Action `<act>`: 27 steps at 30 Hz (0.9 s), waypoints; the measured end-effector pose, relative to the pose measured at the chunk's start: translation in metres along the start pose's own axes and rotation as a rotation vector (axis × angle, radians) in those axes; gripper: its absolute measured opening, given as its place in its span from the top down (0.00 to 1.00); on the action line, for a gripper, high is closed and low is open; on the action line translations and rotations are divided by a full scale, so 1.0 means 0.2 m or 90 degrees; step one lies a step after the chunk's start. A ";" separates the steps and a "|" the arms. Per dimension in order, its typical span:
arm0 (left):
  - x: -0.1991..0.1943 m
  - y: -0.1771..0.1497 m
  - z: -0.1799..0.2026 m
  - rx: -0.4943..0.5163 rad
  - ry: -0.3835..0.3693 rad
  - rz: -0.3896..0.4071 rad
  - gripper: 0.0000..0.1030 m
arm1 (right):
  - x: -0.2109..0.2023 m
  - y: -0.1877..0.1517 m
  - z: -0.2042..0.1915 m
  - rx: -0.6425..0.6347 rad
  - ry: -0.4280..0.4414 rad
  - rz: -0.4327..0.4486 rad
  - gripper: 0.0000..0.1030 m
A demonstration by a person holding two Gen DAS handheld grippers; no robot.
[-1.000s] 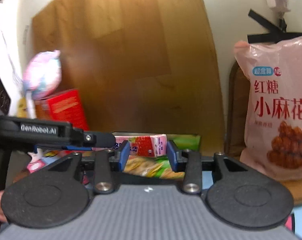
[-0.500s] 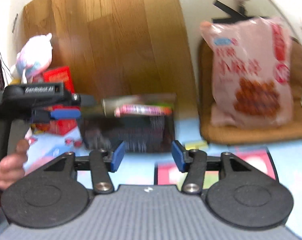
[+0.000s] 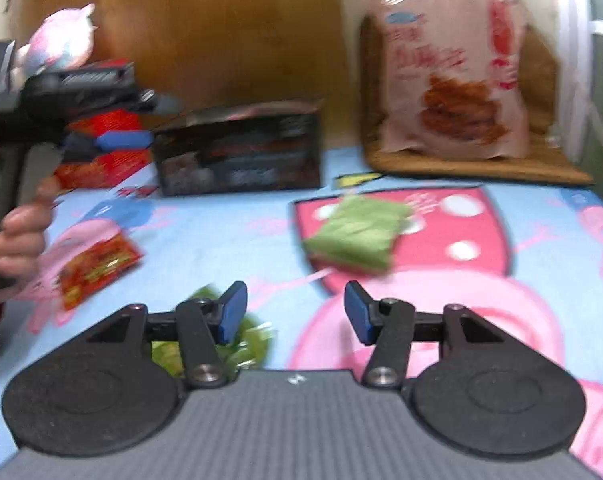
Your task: Organize snacks
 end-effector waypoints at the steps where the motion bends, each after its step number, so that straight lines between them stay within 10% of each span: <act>1: 0.00 -0.02 0.02 0.006 -0.008 -0.006 0.36 | 0.00 0.02 0.05 0.010 -0.020 0.010 0.44; 5: 0.02 -0.09 0.11 0.029 -0.045 -0.036 0.36 | -0.02 0.11 0.28 0.065 -0.107 0.063 0.30; 14: 0.11 -0.25 0.19 0.055 -0.089 -0.103 0.33 | 0.17 0.11 0.50 0.172 -0.103 0.028 0.14; 22: 0.16 -0.28 0.14 0.039 -0.078 -0.120 0.31 | 0.24 0.13 0.40 0.121 -0.068 0.018 0.15; 27: 0.18 -0.28 0.12 0.028 -0.074 -0.127 0.31 | 0.23 0.13 0.33 0.106 -0.028 0.023 0.36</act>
Point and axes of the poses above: each gripper's, at about its wrist camera, not at the fingertips, and x roughly the way its jaws point, z to its right, y to its top, the point moved 10 cm from there along x, roughly the way its jaws point, and after that the axes turned 7 degrees about y, right-handed, at the moved point
